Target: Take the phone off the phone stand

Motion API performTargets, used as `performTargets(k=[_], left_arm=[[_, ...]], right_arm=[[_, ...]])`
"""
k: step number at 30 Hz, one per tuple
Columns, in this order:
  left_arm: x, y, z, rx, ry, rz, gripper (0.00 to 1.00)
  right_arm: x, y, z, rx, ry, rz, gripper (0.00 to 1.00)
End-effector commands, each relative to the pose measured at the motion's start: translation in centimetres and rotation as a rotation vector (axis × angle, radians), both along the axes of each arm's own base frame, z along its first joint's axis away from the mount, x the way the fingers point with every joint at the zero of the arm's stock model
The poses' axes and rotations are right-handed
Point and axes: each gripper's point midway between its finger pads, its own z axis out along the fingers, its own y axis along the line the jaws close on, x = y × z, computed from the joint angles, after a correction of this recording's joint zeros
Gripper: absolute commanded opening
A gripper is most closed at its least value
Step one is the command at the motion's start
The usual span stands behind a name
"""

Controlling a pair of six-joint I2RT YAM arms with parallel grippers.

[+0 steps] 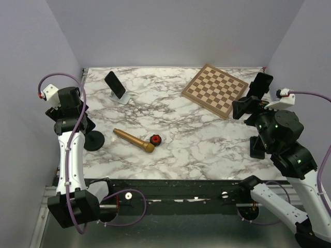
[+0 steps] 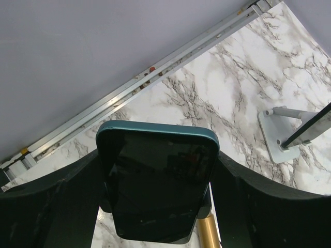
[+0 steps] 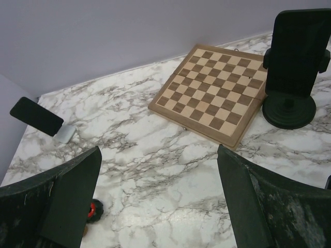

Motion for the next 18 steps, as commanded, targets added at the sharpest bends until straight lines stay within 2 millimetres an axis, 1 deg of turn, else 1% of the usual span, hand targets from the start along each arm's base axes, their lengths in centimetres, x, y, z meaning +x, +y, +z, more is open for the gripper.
performTargets(k=[1, 4, 8, 13, 16, 18], left_arm=[[-0.9, 0.4, -0.8, 0.018, 0.012, 0.020, 0.62], [-1.2, 0.4, -0.5, 0.037, -0.005, 0.012, 0.52], [-1.5, 0.5, -0.1, 0.068, -0.024, -0.002, 0.40], [-1.6, 0.1, 0.1, 0.078, -0.027, -0.027, 0.17], [-2.0, 0.2, 0.0, 0.082, -0.015, -0.024, 0.01], [-2.2, 0.0, 0.2, 0.084, -0.024, -0.025, 0.00]], right_arm=[[0.6, 0.8, 0.1, -0.003, -0.003, 0.023, 1.00], [1.3, 1.6, -0.9, -0.015, 0.035, 0.043, 1.00], [2.3, 3.4, -2.7, -0.005, 0.102, 0.098, 1.00], [3.6, 6.8, -5.2, 0.043, 0.196, 0.209, 1.00], [4.3, 8.6, -7.4, 0.051, 0.279, 0.260, 1.00], [4.7, 9.2, -8.8, 0.050, 0.339, 0.269, 1.00]])
